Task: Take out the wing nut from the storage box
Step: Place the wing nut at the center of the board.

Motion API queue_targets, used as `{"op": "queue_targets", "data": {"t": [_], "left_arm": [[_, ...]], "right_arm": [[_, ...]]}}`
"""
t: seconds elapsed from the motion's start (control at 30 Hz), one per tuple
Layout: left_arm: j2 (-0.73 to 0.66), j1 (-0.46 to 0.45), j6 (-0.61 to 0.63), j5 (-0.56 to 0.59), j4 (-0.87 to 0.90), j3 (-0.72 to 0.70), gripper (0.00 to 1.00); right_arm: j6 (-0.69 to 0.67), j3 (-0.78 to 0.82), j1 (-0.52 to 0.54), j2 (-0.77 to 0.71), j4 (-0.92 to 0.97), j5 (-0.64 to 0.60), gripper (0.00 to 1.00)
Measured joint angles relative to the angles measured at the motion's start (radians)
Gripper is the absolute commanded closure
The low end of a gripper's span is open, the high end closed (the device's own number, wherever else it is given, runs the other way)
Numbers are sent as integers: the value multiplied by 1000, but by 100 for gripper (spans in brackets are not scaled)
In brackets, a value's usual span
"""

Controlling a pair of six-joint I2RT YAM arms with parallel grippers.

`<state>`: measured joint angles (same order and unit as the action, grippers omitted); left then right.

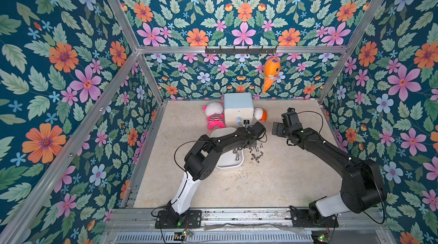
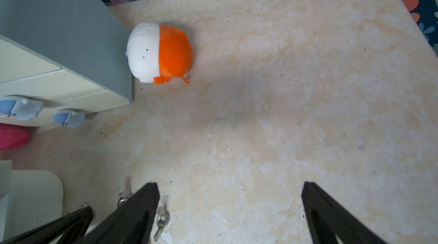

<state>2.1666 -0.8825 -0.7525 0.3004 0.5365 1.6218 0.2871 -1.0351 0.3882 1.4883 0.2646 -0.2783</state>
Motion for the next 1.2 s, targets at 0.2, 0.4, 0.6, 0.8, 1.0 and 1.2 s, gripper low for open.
{"op": "queue_targets", "data": {"t": [0.2, 0.4, 0.6, 0.8, 1.0, 1.2], "left_arm": [[-41, 6, -1, 17, 11, -68, 93], [-71, 17, -1, 34, 18, -105, 93], [-58, 8, 3, 33, 13, -39, 93], [-2, 2, 23, 26, 5, 56, 92], [43, 4, 25, 11, 12, 71, 92], [48, 3, 24, -20, 9, 56, 92]], "right_arm": [[0, -4, 0, 6, -3, 1, 1], [0, -14, 1, 8, -6, 1, 1], [0, -14, 1, 8, -3, 1, 1], [-1, -11, 1, 3, -3, 0, 1], [-1, -6, 1, 3, 0, 0, 1], [-1, -2, 1, 3, -1, -1, 1]]}}
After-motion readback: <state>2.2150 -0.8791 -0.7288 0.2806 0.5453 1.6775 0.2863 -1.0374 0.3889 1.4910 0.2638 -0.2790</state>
